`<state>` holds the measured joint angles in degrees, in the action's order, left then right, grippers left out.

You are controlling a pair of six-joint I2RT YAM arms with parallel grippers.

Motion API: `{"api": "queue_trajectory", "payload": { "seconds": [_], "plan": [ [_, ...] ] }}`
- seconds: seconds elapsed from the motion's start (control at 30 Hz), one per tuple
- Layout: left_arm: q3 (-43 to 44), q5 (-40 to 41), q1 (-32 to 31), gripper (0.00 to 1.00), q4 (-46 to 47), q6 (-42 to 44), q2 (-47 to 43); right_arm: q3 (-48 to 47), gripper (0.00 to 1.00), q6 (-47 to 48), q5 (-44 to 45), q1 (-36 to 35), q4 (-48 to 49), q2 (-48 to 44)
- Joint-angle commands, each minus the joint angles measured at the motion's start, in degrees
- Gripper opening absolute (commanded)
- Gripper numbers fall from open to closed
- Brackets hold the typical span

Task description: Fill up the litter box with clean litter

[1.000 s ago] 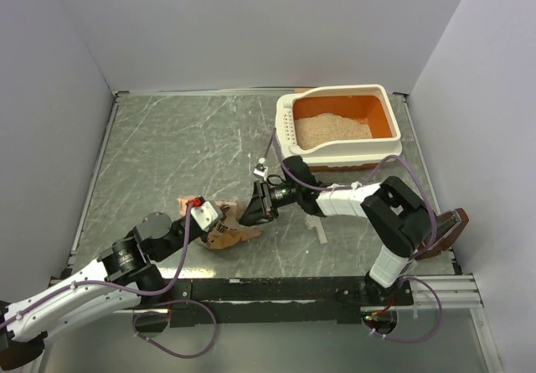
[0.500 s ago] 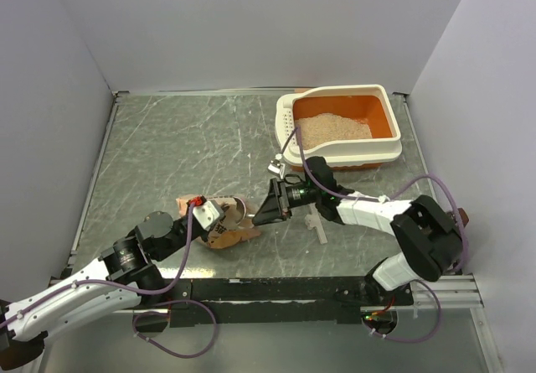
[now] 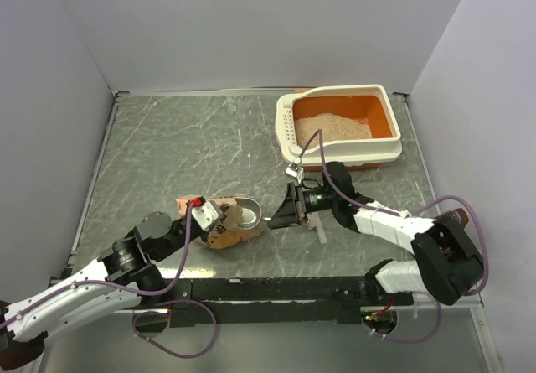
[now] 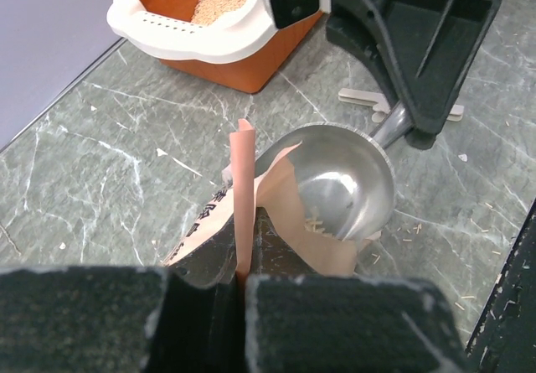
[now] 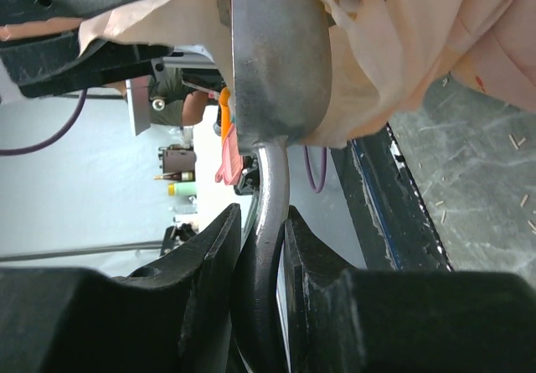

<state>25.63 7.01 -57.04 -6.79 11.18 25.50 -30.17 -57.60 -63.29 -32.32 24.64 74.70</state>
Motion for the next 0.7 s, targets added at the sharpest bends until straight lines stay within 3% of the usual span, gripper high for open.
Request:
{"api": "queue_trajectory", "payload": {
  "seconds": [0.0, 0.3, 0.67],
  "plan": [
    [0.21, -1.2, -0.18, 0.01, 2.3, -0.02, 0.08, 1.08, 0.0, 1.7, -2.28, 1.99, 0.15, -5.86],
    [0.04, -1.38, -0.44, 0.01, 2.48, 0.16, 0.17, 2.57, 0.0, 7.94, -1.4, 4.98, -12.77, -13.69],
    [-0.14, -0.94, -0.88, 0.01, 2.83, 0.07, -0.36, 8.55, 0.0, 6.36, -1.14, 8.75, -14.97, -22.56]
  ]
}}
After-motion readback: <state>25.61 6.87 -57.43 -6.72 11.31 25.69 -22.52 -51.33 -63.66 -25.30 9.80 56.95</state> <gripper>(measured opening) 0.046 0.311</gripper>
